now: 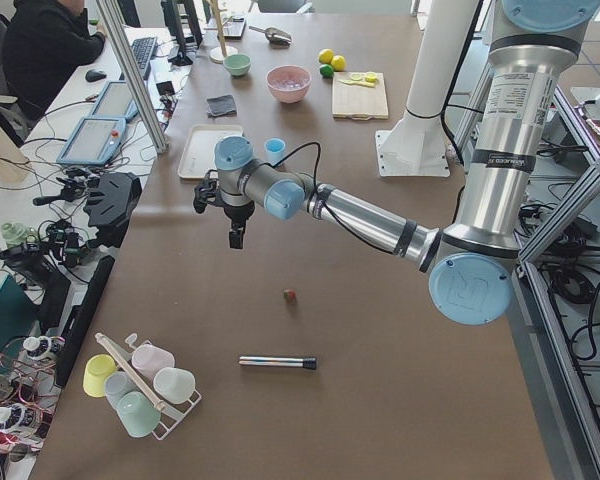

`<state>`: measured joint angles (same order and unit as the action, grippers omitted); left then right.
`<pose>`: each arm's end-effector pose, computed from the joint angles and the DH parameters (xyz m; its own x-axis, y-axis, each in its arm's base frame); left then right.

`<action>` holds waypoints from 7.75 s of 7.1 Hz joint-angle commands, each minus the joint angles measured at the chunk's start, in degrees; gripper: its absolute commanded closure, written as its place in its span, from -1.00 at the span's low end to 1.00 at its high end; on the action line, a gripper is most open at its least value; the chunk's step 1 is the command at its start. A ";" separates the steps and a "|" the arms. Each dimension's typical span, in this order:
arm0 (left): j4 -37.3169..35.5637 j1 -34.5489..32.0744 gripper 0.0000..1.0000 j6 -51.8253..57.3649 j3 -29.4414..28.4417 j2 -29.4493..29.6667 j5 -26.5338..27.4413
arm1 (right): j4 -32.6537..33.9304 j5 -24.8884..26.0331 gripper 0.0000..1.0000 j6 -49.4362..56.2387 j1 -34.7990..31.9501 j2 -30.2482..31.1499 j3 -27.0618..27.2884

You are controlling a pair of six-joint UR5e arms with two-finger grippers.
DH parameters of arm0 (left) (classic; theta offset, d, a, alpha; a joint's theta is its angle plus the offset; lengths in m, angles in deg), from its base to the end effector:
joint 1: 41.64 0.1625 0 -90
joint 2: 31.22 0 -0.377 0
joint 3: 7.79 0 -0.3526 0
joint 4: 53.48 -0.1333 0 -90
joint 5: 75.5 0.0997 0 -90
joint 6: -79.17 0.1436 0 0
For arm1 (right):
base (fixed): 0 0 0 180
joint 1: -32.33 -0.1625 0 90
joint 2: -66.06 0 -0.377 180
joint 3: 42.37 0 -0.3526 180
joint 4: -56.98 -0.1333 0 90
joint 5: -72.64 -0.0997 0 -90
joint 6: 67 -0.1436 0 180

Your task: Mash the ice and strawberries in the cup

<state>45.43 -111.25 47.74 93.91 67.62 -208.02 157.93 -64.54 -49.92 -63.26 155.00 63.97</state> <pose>0.1496 -0.5066 0.4545 0.6489 0.0593 -0.7586 0.0410 0.9928 0.1126 0.0720 -0.4486 0.5198 0.6827 -0.3056 0.6637 0.1085 0.9407 0.3214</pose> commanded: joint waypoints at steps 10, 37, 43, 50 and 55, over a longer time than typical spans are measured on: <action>20.54 7.21 -0.98 -0.56 -9.95 -8.66 0.69 | -3.02 1.73 -0.98 -10.08 0.67 9.50 -2.00; -6.26 30.39 0.40 -44.20 -8.45 29.45 19.40 | -12.54 1.73 -1.00 -16.55 0.58 10.82 -2.19; -9.79 32.70 0.38 -51.10 -16.63 41.88 23.81 | -12.63 1.82 -0.99 -16.28 0.32 11.26 -1.92; -9.70 27.20 -0.95 -43.87 0.73 19.98 19.62 | -12.63 1.73 -0.99 -16.20 0.32 11.08 -1.75; 22.34 3.66 -0.95 -3.73 -13.40 -11.89 7.22 | -12.63 1.73 -1.00 -16.20 0.32 11.35 -0.43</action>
<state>60.67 -101.22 33.64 87.49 60.02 -197.28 145.31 -62.80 -66.12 -62.94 166.35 63.40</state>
